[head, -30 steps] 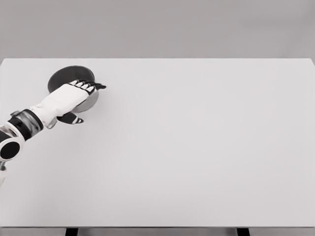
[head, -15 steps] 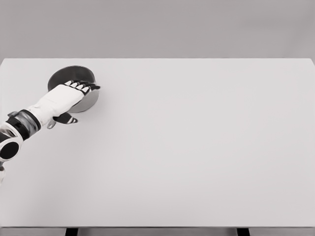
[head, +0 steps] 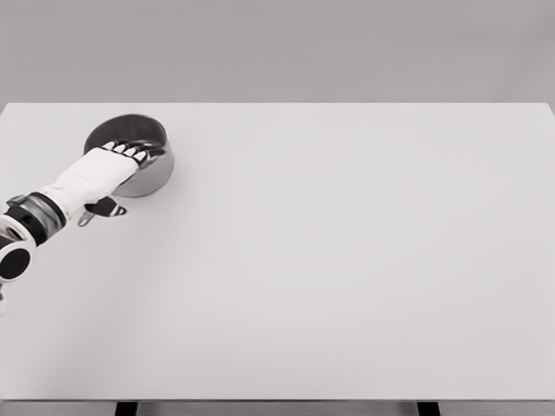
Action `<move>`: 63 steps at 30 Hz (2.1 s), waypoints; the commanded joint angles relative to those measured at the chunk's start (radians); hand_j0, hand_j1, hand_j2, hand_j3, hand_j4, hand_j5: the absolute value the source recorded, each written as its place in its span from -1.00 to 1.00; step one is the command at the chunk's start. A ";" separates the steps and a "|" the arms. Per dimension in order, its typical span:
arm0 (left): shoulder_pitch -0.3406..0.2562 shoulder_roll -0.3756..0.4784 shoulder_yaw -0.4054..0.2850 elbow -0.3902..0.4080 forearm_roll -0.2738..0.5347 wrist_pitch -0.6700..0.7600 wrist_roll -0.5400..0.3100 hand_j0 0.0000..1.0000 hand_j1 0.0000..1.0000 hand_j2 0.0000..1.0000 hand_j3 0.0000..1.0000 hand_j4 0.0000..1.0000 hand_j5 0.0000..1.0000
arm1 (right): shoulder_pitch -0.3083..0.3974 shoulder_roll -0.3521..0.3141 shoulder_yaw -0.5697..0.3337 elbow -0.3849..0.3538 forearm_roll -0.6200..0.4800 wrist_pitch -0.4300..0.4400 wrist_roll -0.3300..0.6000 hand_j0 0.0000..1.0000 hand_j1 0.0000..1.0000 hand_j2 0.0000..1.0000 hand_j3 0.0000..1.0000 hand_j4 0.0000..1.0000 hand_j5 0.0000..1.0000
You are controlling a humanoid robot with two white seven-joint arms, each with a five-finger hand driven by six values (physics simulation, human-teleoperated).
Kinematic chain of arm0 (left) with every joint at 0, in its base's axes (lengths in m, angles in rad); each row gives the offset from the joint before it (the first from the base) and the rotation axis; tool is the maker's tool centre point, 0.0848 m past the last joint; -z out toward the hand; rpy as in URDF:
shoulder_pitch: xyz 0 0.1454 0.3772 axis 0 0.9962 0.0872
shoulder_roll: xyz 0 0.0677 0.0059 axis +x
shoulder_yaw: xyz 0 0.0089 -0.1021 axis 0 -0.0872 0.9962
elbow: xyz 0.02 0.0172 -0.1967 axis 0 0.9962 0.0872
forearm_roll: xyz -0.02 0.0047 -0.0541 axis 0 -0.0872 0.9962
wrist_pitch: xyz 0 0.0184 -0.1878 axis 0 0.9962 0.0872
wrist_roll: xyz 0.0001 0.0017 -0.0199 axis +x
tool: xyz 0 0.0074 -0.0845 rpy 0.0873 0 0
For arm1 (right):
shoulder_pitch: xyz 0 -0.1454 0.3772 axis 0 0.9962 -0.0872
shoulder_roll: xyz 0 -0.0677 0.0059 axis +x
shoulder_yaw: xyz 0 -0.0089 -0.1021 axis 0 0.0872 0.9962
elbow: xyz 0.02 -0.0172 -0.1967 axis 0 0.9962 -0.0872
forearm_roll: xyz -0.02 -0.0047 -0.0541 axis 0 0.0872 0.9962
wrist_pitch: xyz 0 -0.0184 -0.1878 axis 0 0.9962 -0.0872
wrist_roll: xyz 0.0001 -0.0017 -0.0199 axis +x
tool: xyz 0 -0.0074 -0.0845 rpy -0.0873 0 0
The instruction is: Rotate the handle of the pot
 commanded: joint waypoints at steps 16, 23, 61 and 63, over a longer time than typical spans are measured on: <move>0.000 0.024 0.058 0.045 -0.001 0.002 0.001 1.00 1.00 1.00 1.00 1.00 1.00 | 0.000 0.000 0.000 0.000 0.000 -0.001 0.000 1.00 1.00 1.00 1.00 1.00 1.00; -0.002 0.040 0.079 0.079 -0.001 0.002 0.001 1.00 1.00 1.00 1.00 1.00 1.00 | 0.000 0.000 0.000 0.000 0.000 0.000 0.000 1.00 1.00 1.00 1.00 1.00 1.00; -0.029 0.057 0.170 0.209 -0.001 0.002 0.016 1.00 1.00 1.00 1.00 1.00 1.00 | 0.000 0.000 0.000 0.000 0.000 0.000 0.000 1.00 1.00 1.00 1.00 1.00 1.00; -0.040 0.057 0.170 0.226 -0.001 0.002 0.017 1.00 1.00 1.00 1.00 1.00 1.00 | 0.000 0.000 0.000 0.000 0.000 0.000 0.000 1.00 1.00 1.00 1.00 1.00 1.00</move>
